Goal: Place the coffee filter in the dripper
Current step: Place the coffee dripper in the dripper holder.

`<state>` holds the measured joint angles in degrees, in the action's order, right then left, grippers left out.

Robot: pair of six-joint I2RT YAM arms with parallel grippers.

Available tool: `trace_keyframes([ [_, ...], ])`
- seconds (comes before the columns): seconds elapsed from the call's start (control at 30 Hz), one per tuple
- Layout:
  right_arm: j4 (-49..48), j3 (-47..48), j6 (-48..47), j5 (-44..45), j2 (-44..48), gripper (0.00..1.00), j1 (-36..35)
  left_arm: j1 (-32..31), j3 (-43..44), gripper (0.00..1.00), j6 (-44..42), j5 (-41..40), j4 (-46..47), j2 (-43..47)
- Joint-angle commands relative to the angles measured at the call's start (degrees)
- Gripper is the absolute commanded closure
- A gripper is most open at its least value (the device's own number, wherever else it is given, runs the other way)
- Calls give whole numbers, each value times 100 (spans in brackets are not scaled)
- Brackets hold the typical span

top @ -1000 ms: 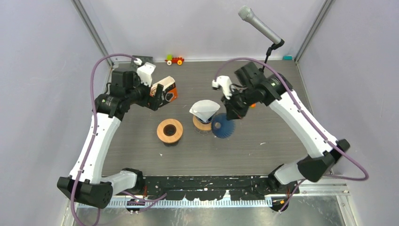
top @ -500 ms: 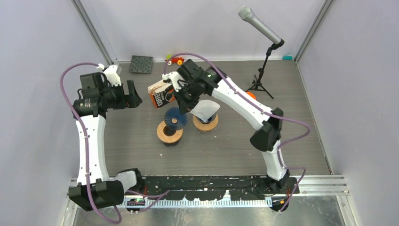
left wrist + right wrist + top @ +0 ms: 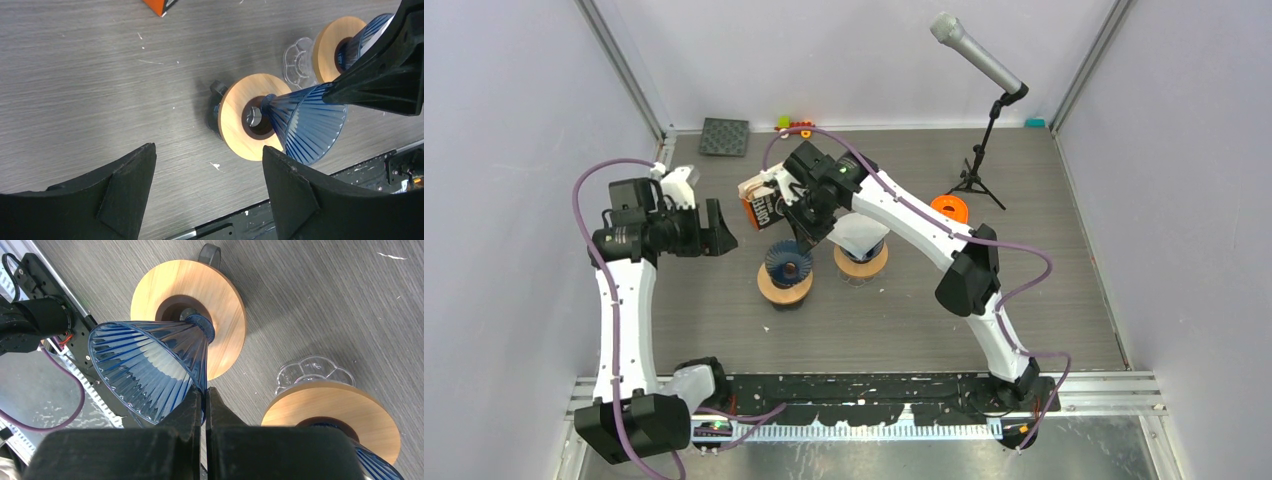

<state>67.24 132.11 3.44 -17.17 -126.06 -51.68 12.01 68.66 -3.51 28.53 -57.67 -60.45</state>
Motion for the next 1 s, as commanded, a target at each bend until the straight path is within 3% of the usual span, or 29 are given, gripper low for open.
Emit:
trace_keyframes([
  [0.0,-203,239,216,-133,8,99,-73,21,-120,21,-170,328,157,71],
  [0.37,-209,204,310,-236,-148,99,-158,-339,-360,25,-71,457,247,41],
  [0.67,-236,202,410,-140,-364,99,-158,-1328,-542,36,114,-96,480,-213],
  [0.97,-212,367,494,-138,-530,100,-85,-1495,-772,44,253,-114,688,-553],
])
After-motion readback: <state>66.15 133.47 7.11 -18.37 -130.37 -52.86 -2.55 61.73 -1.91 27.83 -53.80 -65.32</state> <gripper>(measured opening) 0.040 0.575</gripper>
